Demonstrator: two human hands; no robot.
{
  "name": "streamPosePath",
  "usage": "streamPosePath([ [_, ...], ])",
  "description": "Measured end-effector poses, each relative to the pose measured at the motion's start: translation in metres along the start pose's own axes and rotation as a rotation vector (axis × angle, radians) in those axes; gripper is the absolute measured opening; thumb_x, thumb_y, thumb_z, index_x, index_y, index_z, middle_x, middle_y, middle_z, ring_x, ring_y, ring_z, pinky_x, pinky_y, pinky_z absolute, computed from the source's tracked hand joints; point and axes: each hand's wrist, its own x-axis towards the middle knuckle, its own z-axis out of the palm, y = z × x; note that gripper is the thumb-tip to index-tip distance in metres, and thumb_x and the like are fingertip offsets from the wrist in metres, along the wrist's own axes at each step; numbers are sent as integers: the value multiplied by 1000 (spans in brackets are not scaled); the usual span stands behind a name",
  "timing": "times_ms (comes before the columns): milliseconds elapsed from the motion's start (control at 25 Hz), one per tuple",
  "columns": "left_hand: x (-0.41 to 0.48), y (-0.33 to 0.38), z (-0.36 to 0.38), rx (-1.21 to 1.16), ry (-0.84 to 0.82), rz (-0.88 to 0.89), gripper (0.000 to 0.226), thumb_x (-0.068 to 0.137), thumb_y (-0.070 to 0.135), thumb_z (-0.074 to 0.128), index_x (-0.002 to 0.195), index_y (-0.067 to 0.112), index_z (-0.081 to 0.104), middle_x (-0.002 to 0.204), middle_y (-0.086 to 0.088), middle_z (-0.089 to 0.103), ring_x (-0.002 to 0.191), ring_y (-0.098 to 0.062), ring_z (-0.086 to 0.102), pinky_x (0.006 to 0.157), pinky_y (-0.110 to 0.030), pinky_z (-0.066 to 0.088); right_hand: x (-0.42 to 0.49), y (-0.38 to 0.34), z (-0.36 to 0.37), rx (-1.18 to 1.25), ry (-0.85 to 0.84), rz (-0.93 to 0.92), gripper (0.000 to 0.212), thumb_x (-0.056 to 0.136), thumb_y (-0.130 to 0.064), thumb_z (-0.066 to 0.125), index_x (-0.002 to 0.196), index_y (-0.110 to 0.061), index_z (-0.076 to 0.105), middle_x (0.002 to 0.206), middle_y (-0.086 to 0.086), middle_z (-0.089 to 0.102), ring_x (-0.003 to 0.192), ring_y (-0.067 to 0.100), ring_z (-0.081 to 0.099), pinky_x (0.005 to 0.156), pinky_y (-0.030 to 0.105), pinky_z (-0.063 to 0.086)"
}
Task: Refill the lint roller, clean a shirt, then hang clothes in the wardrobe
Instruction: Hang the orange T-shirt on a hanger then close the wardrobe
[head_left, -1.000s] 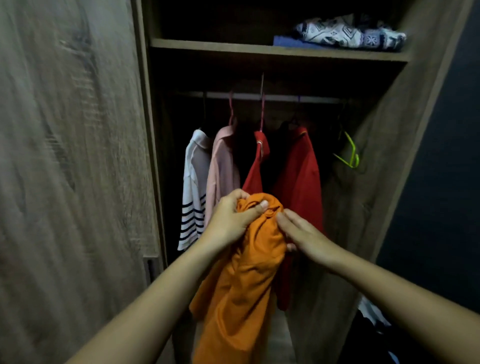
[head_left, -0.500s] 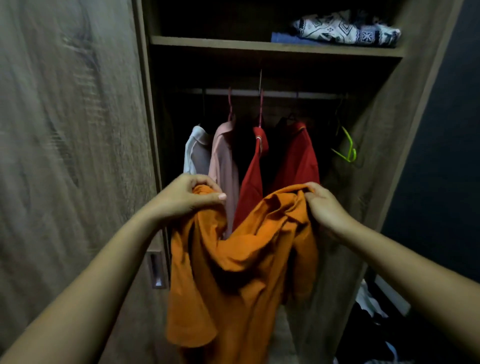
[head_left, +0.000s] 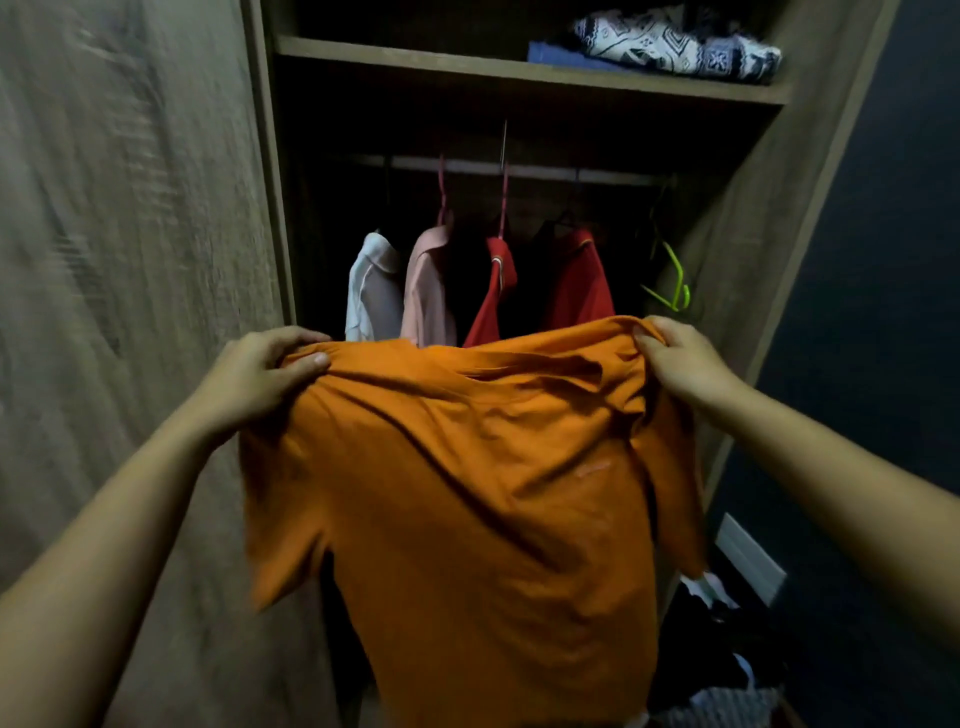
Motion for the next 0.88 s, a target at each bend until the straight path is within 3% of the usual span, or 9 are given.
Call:
streamPosePath([
  [80, -2, -1, 1, 27, 13, -3, 8, 92, 27, 55, 95, 27, 62, 87, 6, 62, 84, -15, 58, 68, -31, 46, -4, 5, -4, 35, -69, 42, 22, 97, -16, 42, 81, -20, 57, 79, 3, 56, 85, 21, 52, 74, 32, 37],
  [160, 2, -4, 4, 68, 55, -19, 11, 94, 25, 53, 96, 18, 61, 87, -3, 62, 85, -22, 58, 72, -35, 45, -10, 6, 0, 154, -130, 103, 24, 97, -13, 40, 81, -22, 55, 76, -1, 53, 84, 19, 50, 69, 28, 37],
  [280, 4, -1, 14, -155, 129, -69, 9, 94, 28, 49, 88, 28, 55, 83, -2, 56, 84, -20, 51, 72, -36, 41, -23, -1, 10, 217, -124, 70, 22, 92, -37, 43, 81, -22, 56, 80, -3, 54, 87, 19, 50, 74, 30, 37],
  [360, 0, 7, 16, -291, 121, -12, 6, 89, 37, 50, 86, 35, 54, 82, 6, 53, 80, -12, 49, 68, -30, 40, -30, -8, 8, 55, -202, -44, 43, 72, -63, 53, 93, -25, 52, 85, -4, 56, 82, 17, 53, 74, 33, 40],
  [440, -2, 17, 10, -260, 101, 86, 3, 87, 40, 57, 91, 41, 59, 87, 15, 61, 84, 1, 55, 73, -21, 45, -34, -12, 8, -311, -240, -220, 61, 61, -70, 63, 102, -30, 41, 81, -6, 56, 75, 14, 56, 66, 35, 44],
  [560, -1, 30, 3, -302, 192, 160, 8, 90, 32, 60, 86, 35, 66, 81, 26, 66, 80, 9, 59, 74, -14, 47, -30, -8, 12, -357, -142, -326, 41, 71, -56, 50, 102, -30, 42, 79, -2, 53, 76, 21, 56, 67, 34, 43],
  [640, 1, 33, 4, -417, 264, 119, 15, 92, 37, 55, 81, 31, 64, 72, 14, 63, 71, 2, 56, 67, -22, 45, -30, -1, 17, -293, -141, -377, 34, 80, -43, 43, 110, -27, 46, 94, 4, 46, 86, 20, 50, 77, 32, 41],
  [760, 4, 39, 7, -491, 302, 112, 19, 96, 31, 48, 79, 29, 57, 72, 7, 53, 63, 0, 49, 60, -20, 41, -31, 6, 19, -309, -206, -537, 28, 87, -33, 46, 107, -18, 60, 105, 3, 36, 94, 13, 41, 86, 17, 34],
  [880, 8, 45, 14, -497, 291, 101, 16, 96, 24, 50, 83, 30, 59, 79, 5, 59, 70, 0, 54, 66, -20, 44, -34, 2, 14, -118, -314, -422, 18, 93, -26, 48, 97, -18, 65, 101, 0, 49, 91, 8, 49, 87, 20, 37],
])
